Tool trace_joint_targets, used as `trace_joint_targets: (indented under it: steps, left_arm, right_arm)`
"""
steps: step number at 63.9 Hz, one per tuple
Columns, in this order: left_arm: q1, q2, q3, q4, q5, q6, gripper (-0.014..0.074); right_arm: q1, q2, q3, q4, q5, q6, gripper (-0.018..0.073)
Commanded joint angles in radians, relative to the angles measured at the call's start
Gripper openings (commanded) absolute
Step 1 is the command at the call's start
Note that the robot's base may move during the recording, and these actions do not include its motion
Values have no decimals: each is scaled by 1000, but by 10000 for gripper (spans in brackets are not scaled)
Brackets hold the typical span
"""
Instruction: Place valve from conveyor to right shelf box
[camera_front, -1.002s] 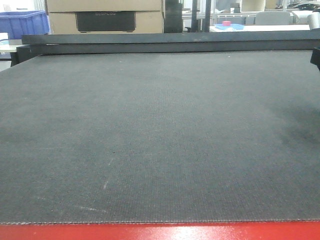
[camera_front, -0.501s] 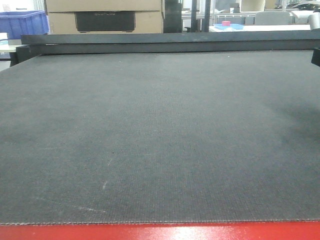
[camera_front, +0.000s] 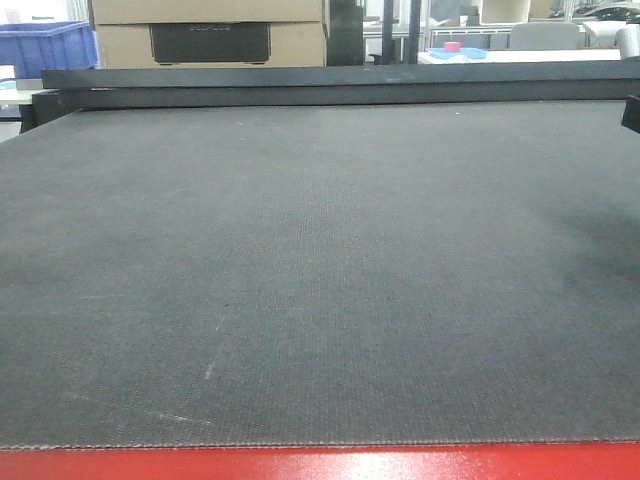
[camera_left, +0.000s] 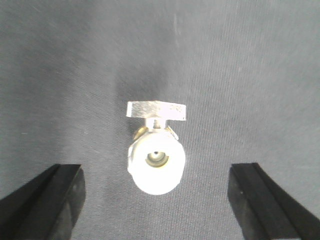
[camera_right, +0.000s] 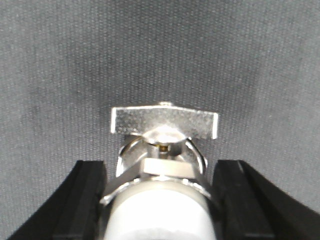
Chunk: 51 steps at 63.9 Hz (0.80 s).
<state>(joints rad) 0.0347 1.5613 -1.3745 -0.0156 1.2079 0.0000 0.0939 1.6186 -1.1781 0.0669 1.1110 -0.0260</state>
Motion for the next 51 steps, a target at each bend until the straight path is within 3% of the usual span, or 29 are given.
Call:
trace_joint_targets:
  steps: [1, 24, 34, 51]
  left_arm:
    - [-13, 26, -8, -3, 6, 11, 487]
    - [-17, 61, 123, -3, -72, 10, 485]
    - [-17, 61, 203, 0, -189, 10, 484]
    - [-17, 61, 225, 0, -249, 13, 479]
  right_arm:
    - [-6, -1, -7, -2, -19, -2, -163]
    - [-6, -1, -7, 0, -23, -2, -163]
    - [-6, -1, -7, 0, -27, -2, -163]
    - [-6, -1, -7, 0, -25, -2, -163]
